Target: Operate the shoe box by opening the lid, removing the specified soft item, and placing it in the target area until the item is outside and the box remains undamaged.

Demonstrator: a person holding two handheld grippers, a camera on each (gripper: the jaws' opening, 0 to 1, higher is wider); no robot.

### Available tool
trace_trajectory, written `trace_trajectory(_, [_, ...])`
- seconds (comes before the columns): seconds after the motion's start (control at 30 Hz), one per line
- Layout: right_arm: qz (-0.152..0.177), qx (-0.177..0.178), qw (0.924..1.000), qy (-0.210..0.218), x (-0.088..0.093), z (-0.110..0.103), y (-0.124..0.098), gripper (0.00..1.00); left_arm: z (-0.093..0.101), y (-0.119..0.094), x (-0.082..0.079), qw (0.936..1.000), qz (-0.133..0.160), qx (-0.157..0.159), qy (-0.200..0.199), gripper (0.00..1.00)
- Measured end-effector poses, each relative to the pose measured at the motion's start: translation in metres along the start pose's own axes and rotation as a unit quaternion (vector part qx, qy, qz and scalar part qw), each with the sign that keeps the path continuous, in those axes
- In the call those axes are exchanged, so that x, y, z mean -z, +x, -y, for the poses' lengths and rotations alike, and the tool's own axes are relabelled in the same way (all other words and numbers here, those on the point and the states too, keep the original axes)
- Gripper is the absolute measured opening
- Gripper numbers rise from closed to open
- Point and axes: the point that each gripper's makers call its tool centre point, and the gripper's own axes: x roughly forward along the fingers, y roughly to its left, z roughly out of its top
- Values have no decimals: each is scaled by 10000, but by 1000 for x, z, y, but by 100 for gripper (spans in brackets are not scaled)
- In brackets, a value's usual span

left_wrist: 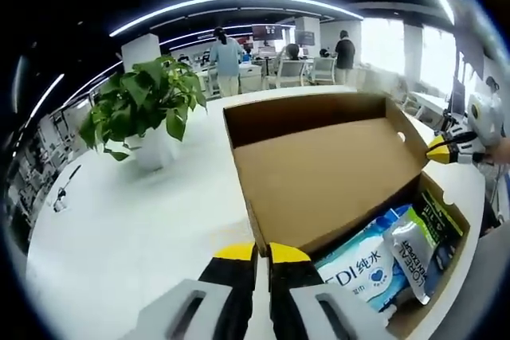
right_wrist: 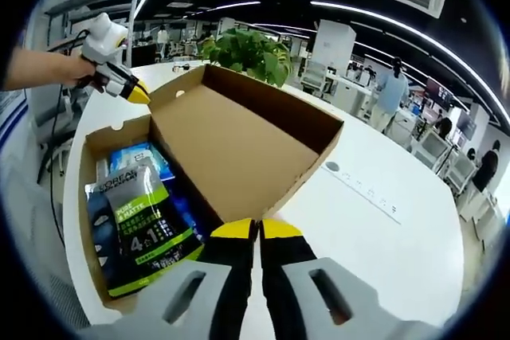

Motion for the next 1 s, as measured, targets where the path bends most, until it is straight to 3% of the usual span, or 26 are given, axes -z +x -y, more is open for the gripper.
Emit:
trace_trajectory(0.57, [-89, 3, 9999, 69, 3, 7, 15, 2, 1, 7, -1, 9999, -112, 15, -121, 2])
trace_trajectory(1.0, [-174, 9, 9994, 287, 6, 10, 21, 4, 3, 10, 12, 9993, -329, -121, 131, 3])
